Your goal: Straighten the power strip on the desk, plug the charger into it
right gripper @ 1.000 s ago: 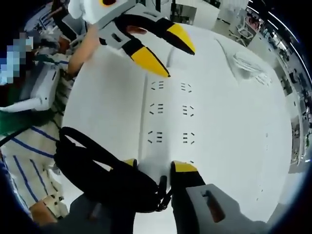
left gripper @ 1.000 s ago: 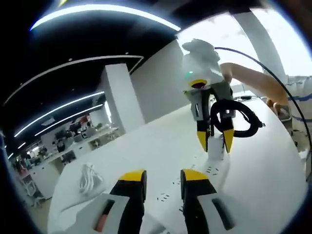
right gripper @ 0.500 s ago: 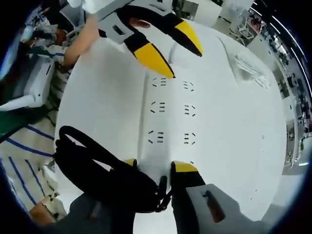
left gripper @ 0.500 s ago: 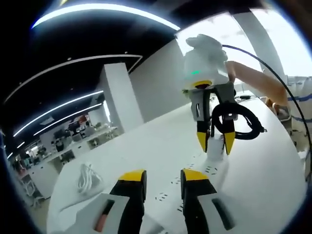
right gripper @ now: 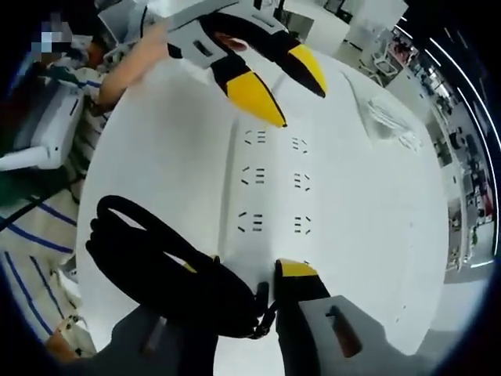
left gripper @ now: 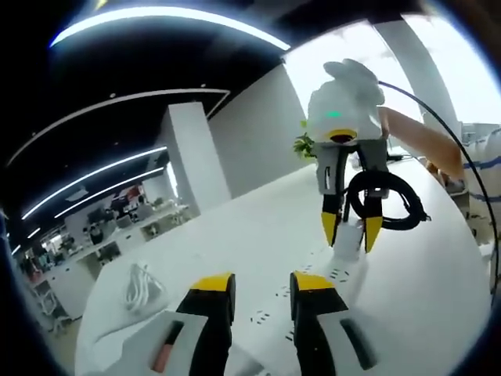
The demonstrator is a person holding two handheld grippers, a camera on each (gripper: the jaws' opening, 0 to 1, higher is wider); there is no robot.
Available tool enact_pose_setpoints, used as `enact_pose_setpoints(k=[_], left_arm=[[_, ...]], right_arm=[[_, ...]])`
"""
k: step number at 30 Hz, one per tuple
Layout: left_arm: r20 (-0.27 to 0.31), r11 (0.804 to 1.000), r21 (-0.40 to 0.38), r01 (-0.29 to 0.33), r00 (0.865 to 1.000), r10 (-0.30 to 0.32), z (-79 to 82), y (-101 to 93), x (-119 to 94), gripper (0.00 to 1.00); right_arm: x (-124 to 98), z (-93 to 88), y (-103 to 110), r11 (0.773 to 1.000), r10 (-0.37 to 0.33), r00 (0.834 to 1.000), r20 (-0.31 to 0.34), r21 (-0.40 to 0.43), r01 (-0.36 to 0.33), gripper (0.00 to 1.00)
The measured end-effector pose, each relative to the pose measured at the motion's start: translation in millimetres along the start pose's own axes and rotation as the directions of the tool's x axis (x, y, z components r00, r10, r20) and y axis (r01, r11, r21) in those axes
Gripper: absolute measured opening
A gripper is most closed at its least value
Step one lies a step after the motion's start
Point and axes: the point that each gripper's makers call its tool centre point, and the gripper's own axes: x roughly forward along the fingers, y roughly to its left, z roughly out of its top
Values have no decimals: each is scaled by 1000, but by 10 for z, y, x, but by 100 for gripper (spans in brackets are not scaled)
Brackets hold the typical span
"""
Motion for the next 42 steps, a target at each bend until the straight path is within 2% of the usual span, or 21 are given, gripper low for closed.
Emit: enact_pose_setpoints(k=[7,15,21,25,27,34,38,42], left_arm=[[9,999,-44,-9,1000,9,-30,100,-12,27],[17,997,-57,-56,998,57,-51,280,-27,27],[-27,994,-56,-92,996,90,-177,364,5,27],[-23,995,-42,-95,995,94,-154,354,-7,27],[-21,995,-39,-93,995,93,-146,347,-3,27],[-18,994,-50,-98,995,98,-134,365,2,27],[4,992,-53,-112,994,112,-74,371,-42,26],[21,991,-84,-102,994,105,-63,344,-48,26]], right_arm=[[0,7,-3,1000,-12,1000,21,10,12,25],[1,7,-7,998,-59,998,30,4,59,25],[-4,8,-43,996,-92,995,44,1,93,25],[-11,16,-54,993,-115,990,80,-3,116,25],[-17,20,-66,995,-102,989,109,13,101,25],[-5,9,-67,996,-86,993,85,17,85,25],[-5,12,-60,996,-86,992,94,9,85,25],[11,18,-52,996,-86,994,65,13,85,25]])
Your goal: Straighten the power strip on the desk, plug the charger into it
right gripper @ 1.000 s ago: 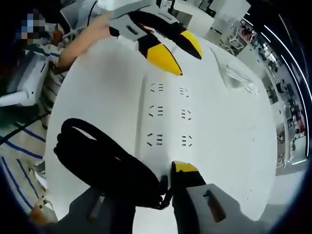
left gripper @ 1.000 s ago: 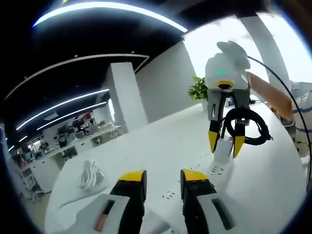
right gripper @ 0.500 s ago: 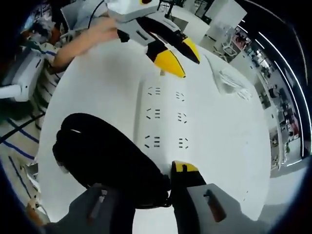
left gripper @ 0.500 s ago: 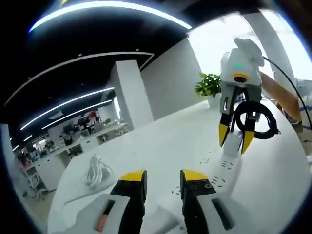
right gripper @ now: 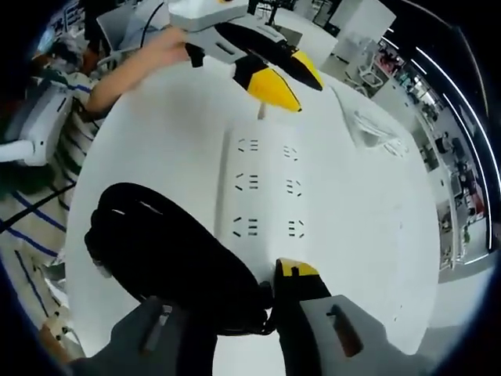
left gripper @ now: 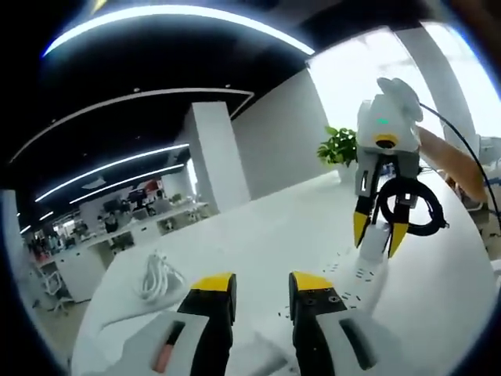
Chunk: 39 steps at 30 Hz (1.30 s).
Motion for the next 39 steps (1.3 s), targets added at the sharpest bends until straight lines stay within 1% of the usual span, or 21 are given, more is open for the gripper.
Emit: enact_pose_setpoints(k=[3,5,10,14,18,21,23,24,32,37,39], left_arm=[[-8,1000,9,4,1000,-4,-14,-45,-3,26],[-6,1000,22,7,1000,-7,-1,-80,-5,26],[-6,999,36,9,1000,-9,16,-107,-13,26],[12,1000,21,-9,1000,9,71,-60,-46,26],[35,1000,-6,5,999,-5,117,-82,-63,26],[29,1000,-4,6,1000,-6,109,-88,-58,27],[25,1000,2,5,1000,-6,105,-94,-58,27],[24,1000,6,5,1000,-6,107,-97,-58,27],[18,1000,9,7,1000,-7,100,-82,-55,27],[25,1000,12,7,1000,-7,125,-79,-69,27],[27,1000,8,7,1000,-8,127,-71,-68,27]], right_arm=[[3,-8,7,1000,-2,1000,-17,5,2,25],[0,-14,11,1000,-4,1000,-18,6,4,25],[-20,-11,14,1000,-16,999,39,-1,16,26],[-32,-5,14,1000,-21,998,67,-7,22,26],[-51,2,13,999,-34,994,105,-17,36,26],[-62,21,14,998,-50,990,135,-32,55,27],[-74,53,10,994,-69,984,166,-66,81,27],[-77,57,20,994,-75,982,176,-71,88,27],[-109,90,-5,989,-104,969,225,-76,124,28],[-130,117,-10,988,-114,953,280,-70,139,28],[-131,129,-9,988,-116,949,292,-64,140,28]])
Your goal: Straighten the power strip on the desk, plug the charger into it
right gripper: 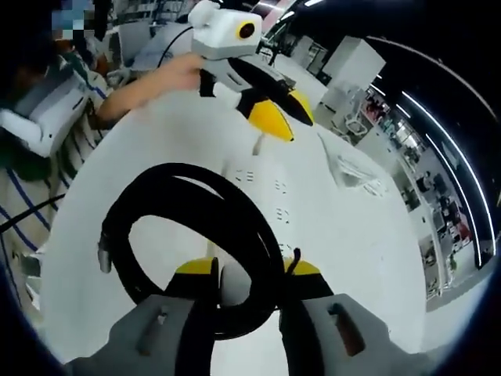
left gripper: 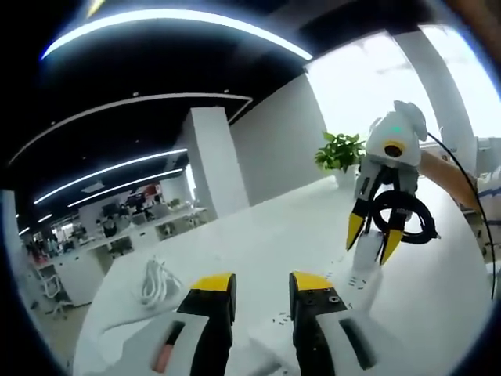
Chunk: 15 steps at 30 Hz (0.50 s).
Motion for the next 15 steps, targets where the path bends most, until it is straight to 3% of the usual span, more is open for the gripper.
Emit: enact_pose_setpoints(k=[6,15], left_arm=[[-7,1000,-6,-2,1000,2,-20,24,1,27],[-8,1000,-8,-4,1000,3,-25,34,-6,27]], right_arm=[[0,40,9,1000,-10,999,38,2,9,28],[-142,151,-37,998,-53,987,153,44,46,26]])
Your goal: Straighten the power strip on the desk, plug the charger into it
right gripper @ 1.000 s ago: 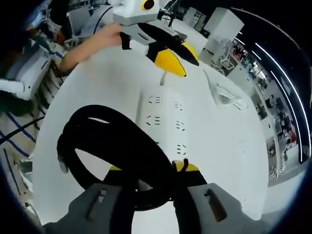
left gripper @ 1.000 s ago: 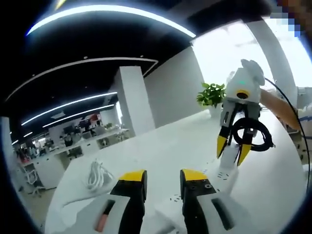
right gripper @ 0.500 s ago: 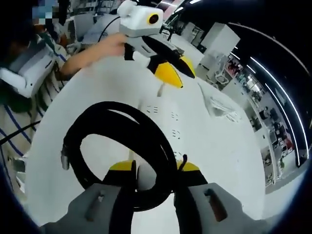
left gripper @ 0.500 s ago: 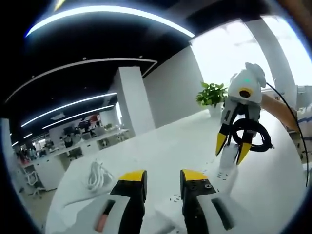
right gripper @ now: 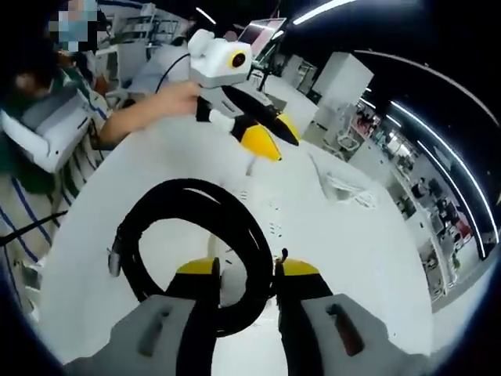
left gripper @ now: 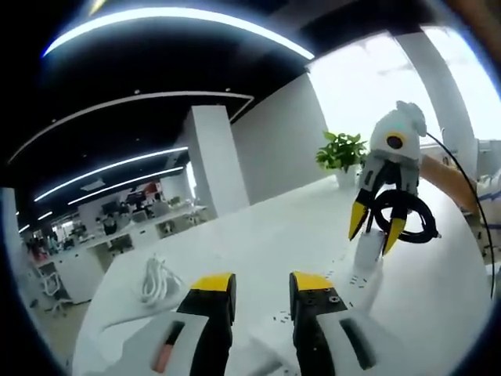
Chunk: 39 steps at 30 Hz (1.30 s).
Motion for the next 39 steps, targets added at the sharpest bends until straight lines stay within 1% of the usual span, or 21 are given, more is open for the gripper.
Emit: enact_pose_setpoints(k=[2,4,6,9,13,15,21,25,27,31,33,35,37,39], left_arm=[[0,1000,-1,0,1000,0,0,0,-1,27],[0,1000,-3,1,1000,-1,-3,-2,0,27],[-2,1000,-6,2,1000,-2,-7,-3,2,27],[-1,1000,-7,1,1000,-1,-8,0,-1,27],[5,1000,-14,6,1000,-6,3,-8,-7,27],[6,1000,-11,9,1000,-9,10,-18,-10,27],[9,1000,3,12,1000,-12,25,-39,-19,27],[8,1000,6,10,1000,-10,24,-32,-27,27],[9,1000,7,8,1000,-8,26,-30,-34,27],[18,1000,2,17,1000,-17,45,-48,-47,27],[20,1000,-4,25,999,-25,46,-59,-49,27],[13,1000,-6,29,999,-29,34,-65,-52,27],[10,1000,-1,25,1000,-25,31,-61,-58,27],[14,1000,-1,26,1000,-26,45,-61,-71,27]], right_arm=[[-46,38,-41,1000,-22,999,32,1,22,24],[-81,47,-49,1000,-25,999,48,15,25,24],[-108,75,-54,999,-27,996,81,38,25,24],[-147,89,-73,998,-38,993,113,58,32,24],[-165,58,-93,996,-61,990,126,78,51,25],[-183,58,-104,994,-68,986,149,91,55,26],[-213,26,-135,988,-100,977,190,133,75,26],[-213,-19,-166,982,-136,972,190,157,106,26],[-225,-2,-158,978,-140,964,224,182,100,26],[-247,1,-140,971,-159,952,261,214,104,26],[-260,4,-106,970,-153,947,281,224,90,26],[-258,15,-75,966,-156,939,307,244,81,26],[-251,8,-56,965,-162,936,312,248,84,26],[-258,16,-62,960,-179,930,322,262,94,27]])
